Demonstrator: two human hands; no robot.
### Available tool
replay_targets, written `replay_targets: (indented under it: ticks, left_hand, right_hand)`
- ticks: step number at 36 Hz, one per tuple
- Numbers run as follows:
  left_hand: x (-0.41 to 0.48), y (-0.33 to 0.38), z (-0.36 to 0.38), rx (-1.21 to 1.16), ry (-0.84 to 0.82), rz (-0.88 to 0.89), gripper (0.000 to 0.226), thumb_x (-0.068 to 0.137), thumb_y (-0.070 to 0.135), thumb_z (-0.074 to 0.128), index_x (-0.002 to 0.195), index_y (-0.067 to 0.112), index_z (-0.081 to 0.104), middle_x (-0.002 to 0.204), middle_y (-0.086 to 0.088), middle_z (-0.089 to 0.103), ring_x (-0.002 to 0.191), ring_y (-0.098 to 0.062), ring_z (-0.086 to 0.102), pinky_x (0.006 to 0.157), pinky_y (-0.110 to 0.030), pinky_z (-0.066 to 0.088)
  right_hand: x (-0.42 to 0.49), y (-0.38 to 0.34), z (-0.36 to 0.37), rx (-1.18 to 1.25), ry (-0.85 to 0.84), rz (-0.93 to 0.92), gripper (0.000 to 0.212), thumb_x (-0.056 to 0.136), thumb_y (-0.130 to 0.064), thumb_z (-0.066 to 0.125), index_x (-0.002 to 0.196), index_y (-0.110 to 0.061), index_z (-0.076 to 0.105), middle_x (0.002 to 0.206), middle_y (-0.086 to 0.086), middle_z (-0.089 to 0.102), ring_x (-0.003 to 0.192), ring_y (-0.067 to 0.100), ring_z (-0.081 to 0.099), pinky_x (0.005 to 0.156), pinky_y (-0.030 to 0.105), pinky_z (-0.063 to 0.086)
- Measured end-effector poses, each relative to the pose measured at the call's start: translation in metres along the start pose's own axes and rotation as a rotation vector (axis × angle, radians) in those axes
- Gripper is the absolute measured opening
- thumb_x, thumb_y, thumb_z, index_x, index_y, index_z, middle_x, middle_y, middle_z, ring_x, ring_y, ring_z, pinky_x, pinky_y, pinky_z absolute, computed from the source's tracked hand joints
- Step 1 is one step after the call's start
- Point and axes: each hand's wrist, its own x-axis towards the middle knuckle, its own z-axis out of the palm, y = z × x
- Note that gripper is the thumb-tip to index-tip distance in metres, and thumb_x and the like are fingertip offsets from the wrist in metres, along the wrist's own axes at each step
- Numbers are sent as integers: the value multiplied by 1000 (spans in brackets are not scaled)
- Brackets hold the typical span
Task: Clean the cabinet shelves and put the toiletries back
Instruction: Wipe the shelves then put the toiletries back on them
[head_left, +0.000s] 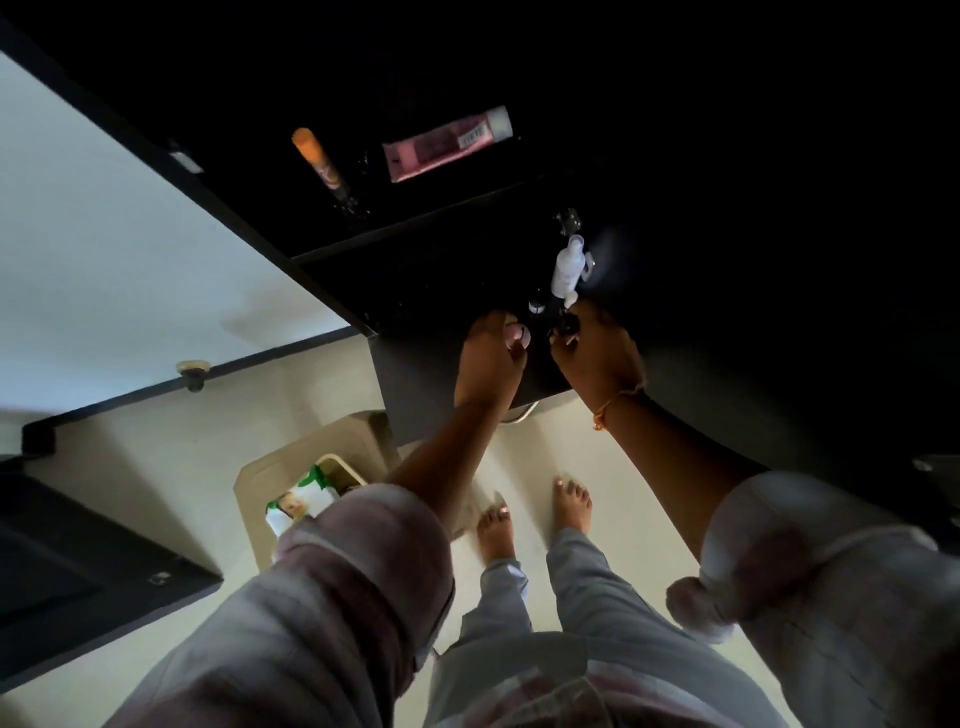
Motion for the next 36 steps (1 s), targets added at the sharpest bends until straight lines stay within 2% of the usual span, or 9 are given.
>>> replay_targets:
  ticks: [8, 11, 16, 18, 21, 24, 29, 32, 36]
  left_hand:
    - [-34, 26, -74, -175, 162, 112, 8, 95, 30, 55, 102, 25, 55, 99, 0, 62, 89, -15, 65, 79, -38, 56]
    - [-51, 46, -106, -270, 227, 156, 9, 98, 36, 54, 91, 33, 49, 91, 5, 64, 86, -6, 64, 78, -32, 56]
    - [-71, 75, -158, -323, 317, 250, 10, 96, 38, 58, 90, 34, 51, 88, 11, 64, 85, 0, 63, 74, -16, 51]
    - [-74, 88, -180, -316, 378, 304, 7, 96, 36, 59, 93, 34, 54, 88, 12, 63, 84, -1, 63, 74, -14, 48]
    - [-77, 109, -213, -334, 438, 395, 3, 97, 33, 59, 97, 29, 58, 89, 13, 63, 85, -5, 63, 75, -21, 52]
    - [-78, 130, -245, -341, 507, 476, 7, 97, 29, 59, 104, 30, 60, 97, 21, 61, 93, -1, 62, 82, -15, 48]
    - [-70, 158, -296, -383, 575, 555, 19, 97, 31, 58, 115, 26, 62, 109, 12, 61, 101, -5, 61, 82, -18, 53]
    - [-61, 175, -325, -360, 619, 591, 12, 98, 32, 57, 109, 29, 60, 107, 13, 63, 98, -2, 62, 82, -18, 52]
    - [-36, 187, -355, -255, 681, 612, 18, 99, 37, 52, 112, 28, 61, 109, 11, 63, 97, 0, 59, 83, -14, 48]
  right_hand:
    - [-37, -46, -43, 207, 117, -80, 26, 76, -33, 66, 100, -26, 60, 91, 0, 66, 85, 23, 65, 70, 30, 54]
    - [-48, -69, -63, 295, 165, -125, 24, 77, -26, 72, 98, -22, 62, 88, -5, 60, 80, 14, 62, 72, 16, 44]
    - [-62, -112, -102, 401, 248, -222, 28, 80, -24, 74, 105, -21, 62, 102, -5, 58, 81, 3, 56, 75, -3, 37]
    - [-65, -132, -120, 437, 278, -260, 27, 81, -24, 72, 106, -23, 62, 104, -9, 54, 81, 3, 57, 73, -1, 39]
    - [-67, -161, -148, 459, 325, -313, 30, 81, -27, 71, 109, -26, 61, 107, -12, 53, 82, 1, 60, 72, 5, 43]
    - [-65, -190, -175, 509, 373, -374, 34, 80, -24, 72, 112, -23, 63, 110, -8, 58, 83, 1, 61, 73, 2, 44]
    - [-54, -235, -215, 569, 411, -485, 40, 79, -33, 72, 117, -27, 60, 111, -7, 60, 88, 6, 64, 82, 27, 56]
    - [-41, -259, -237, 608, 426, -540, 44, 76, -42, 69, 117, -30, 59, 105, -7, 64, 88, 6, 66, 82, 33, 58]
    - [-20, -286, -263, 649, 444, -568, 38, 76, -30, 76, 111, -24, 63, 90, -4, 71, 81, 7, 69, 80, 35, 59]
